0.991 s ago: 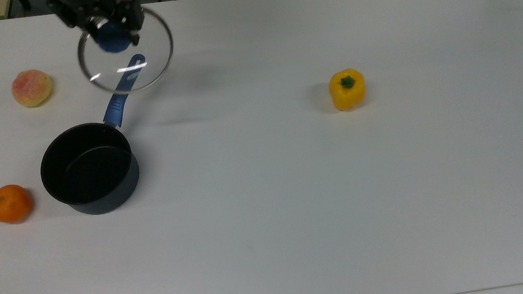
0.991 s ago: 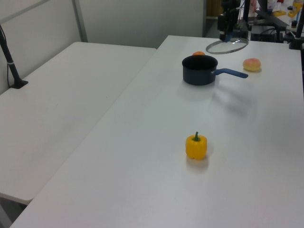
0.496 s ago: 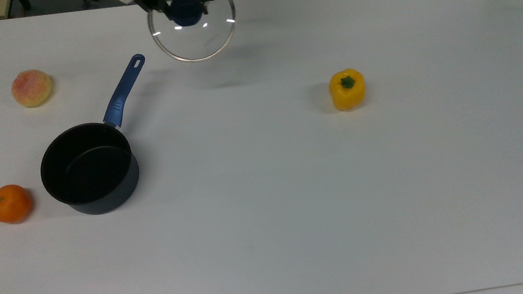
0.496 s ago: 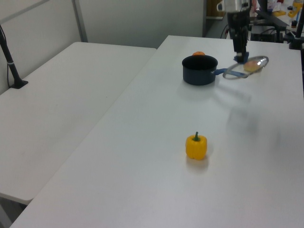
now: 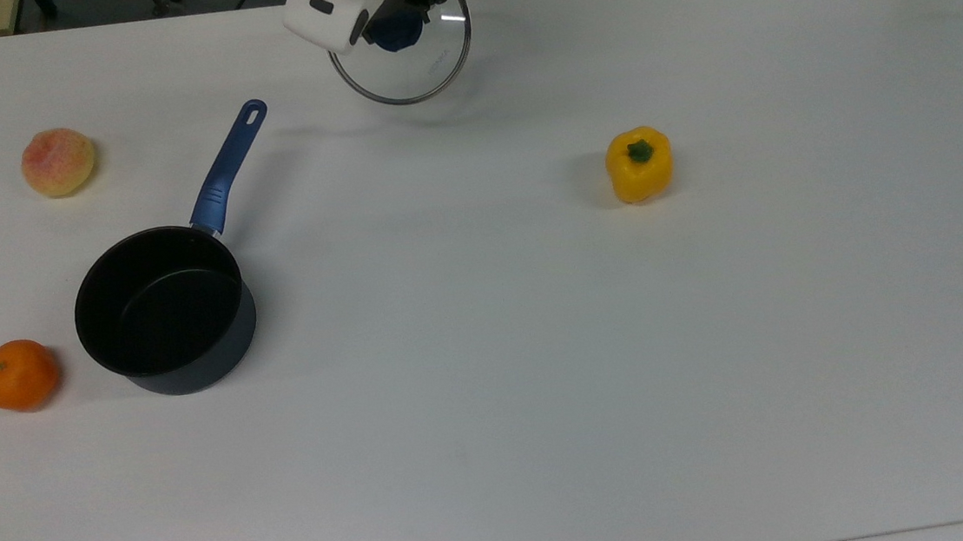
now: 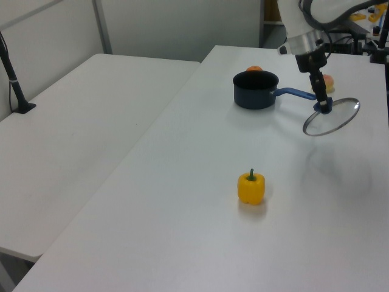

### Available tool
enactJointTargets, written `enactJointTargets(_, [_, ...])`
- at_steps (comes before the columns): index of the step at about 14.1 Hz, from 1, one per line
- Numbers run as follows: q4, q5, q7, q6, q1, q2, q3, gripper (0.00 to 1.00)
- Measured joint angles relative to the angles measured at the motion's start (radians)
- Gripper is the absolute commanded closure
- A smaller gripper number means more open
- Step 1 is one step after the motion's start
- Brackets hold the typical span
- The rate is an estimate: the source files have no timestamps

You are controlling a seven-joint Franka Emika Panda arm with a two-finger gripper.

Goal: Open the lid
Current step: 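Carry the lid away from the pan and lower it onto the table, then open the gripper to release the lid knob and rise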

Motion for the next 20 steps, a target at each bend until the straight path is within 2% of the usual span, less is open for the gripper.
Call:
enactJointTargets(4, [-0.143, -0.037, -0.011, 0.15, 0.0, -0.019, 0.024, 0.87])
enactJointTargets(7, [-0.253, -0.041, -0.01, 0.332, 0.0, -0.031, 0.037, 0.86])
enactJointTargets(11, [-0.312, -0.041, 0.059, 0.55, -0.001, -0.041, 0.037, 0.83])
enactJointTargets(12, [-0.325, -0.041, 0.075, 0.59, -0.001, -0.041, 0.037, 0.77])
enactJointTargets(13, [-0.334, -0.041, 0.083, 0.611, -0.001, -0.04, 0.037, 0.66])
enactJointTargets(15, [-0.339, -0.041, 0.093, 0.618, -0.001, -0.04, 0.037, 0.5])
enactJointTargets(17, [-0.34, -0.041, 0.095, 0.618, -0.001, -0.04, 0.037, 0.37])
enactJointTargets(20, [-0.341, -0.041, 0.099, 0.618, -0.001, -0.039, 0.038, 0.28])
